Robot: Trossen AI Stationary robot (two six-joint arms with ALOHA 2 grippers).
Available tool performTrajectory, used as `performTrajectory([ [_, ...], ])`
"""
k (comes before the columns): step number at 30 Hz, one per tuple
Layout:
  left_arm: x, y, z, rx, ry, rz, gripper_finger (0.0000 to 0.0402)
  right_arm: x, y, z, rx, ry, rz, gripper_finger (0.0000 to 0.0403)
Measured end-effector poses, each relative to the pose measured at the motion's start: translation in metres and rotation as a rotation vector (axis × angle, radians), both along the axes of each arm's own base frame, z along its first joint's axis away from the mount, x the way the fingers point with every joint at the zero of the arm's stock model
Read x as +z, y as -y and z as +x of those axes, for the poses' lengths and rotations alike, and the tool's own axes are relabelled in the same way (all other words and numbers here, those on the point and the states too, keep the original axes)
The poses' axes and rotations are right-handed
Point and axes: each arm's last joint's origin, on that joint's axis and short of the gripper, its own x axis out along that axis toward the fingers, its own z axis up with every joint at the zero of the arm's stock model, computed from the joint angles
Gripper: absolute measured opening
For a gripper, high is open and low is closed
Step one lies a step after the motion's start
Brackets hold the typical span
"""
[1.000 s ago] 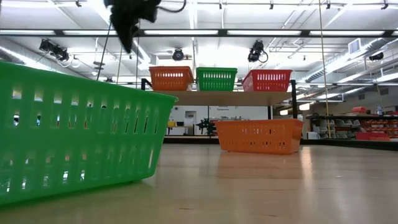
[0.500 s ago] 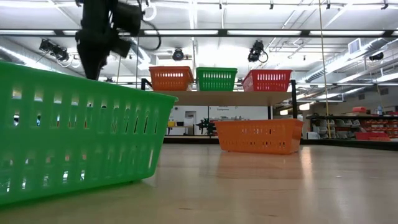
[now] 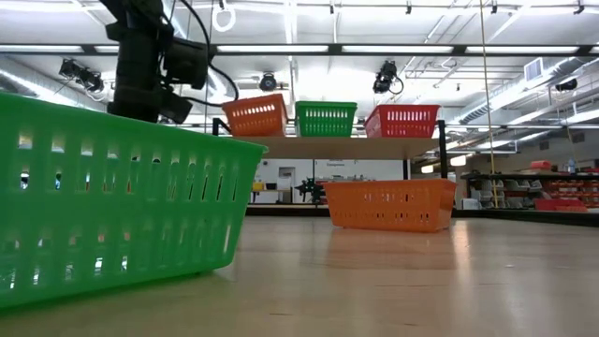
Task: Stack baskets on shelf by color
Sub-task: Stack the top red bin on the red bin on the shelf
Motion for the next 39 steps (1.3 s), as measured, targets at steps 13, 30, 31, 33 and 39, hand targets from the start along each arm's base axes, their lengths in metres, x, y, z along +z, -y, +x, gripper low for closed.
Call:
performTrajectory([
  [13, 0.001, 0.016, 0.001, -0.024, -0.064, 0.033, 0.0235, 0.001, -0.001, 0.001, 0.001, 0.009, 0.018, 0.0143],
  [30, 0.026, 0.03, -0.019, -0.035, 0.098, 0.226, 0.0231, 0.0, 0.001, 0.001, -0.005, 0.003, 0.002, 0.0143],
  [31, 0.019, 0.03, -0.02, -0.027, 0.085, 0.218, 0.0231, 0.0, 0.001, 0.002, -0.006, 0.004, 0.004, 0.0143],
  [33, 0.004, 0.032, -0.024, 0.001, 0.063, 0.199, 0.0231, 0.001, -0.001, 0.003, -0.006, 0.014, 0.018, 0.0143],
  [39, -0.008, 0.029, -0.022, 0.054, 0.09, 0.235, 0.0231, 0.002, -0.003, 0.003, 0.002, 0.008, 0.056, 0.0143],
])
